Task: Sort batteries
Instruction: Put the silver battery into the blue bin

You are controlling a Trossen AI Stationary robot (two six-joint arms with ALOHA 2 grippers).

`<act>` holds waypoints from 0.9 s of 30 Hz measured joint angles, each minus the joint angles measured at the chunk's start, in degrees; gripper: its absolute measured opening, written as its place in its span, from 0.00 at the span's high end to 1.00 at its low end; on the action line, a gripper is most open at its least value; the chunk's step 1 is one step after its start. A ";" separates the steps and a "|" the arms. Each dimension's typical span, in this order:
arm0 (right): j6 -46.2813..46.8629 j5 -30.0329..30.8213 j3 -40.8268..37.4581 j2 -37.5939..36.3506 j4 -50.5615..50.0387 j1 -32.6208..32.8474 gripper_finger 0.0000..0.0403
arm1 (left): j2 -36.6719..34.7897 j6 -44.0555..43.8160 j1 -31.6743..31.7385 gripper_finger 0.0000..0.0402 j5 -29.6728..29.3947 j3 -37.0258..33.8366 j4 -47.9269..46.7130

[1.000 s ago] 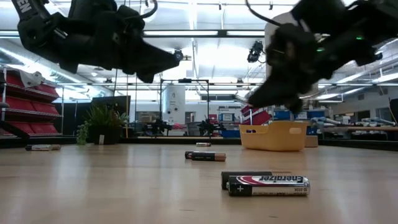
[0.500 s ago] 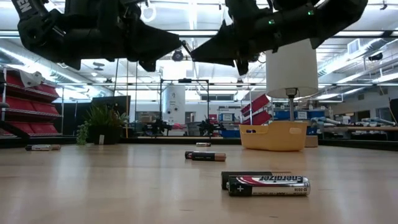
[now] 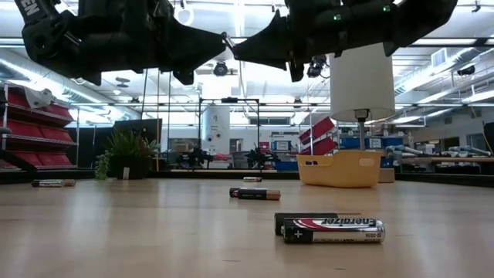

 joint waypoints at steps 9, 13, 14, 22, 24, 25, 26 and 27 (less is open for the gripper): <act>-1.07 0.68 -0.02 0.00 0.35 0.00 0.96 | 0.00 0.44 0.00 0.67 1.11 1.72 0.15; -1.32 0.76 -0.02 0.00 0.77 0.00 0.96 | 0.00 0.52 0.02 0.67 1.13 2.12 0.13; -1.68 0.82 -0.02 0.00 0.97 0.00 0.96 | 0.00 0.53 0.01 0.67 1.15 2.12 0.04; -4.12 0.58 -0.04 -0.04 4.23 0.00 0.97 | 0.00 0.55 0.00 0.67 1.19 2.14 -0.68; -4.00 0.44 -0.04 -0.04 4.16 0.00 0.97 | 0.00 0.46 0.00 0.67 1.11 2.14 0.25; -3.96 0.44 -0.04 -0.04 4.17 0.00 0.97 | 0.00 0.41 0.00 0.67 1.08 2.14 0.81; -4.02 0.42 -0.04 -0.04 4.17 0.00 0.97 | 0.00 0.41 0.00 0.67 1.06 2.16 1.26; -4.04 0.42 -0.04 -0.04 4.17 0.00 0.97 | 0.00 0.38 0.01 0.67 1.02 2.16 1.61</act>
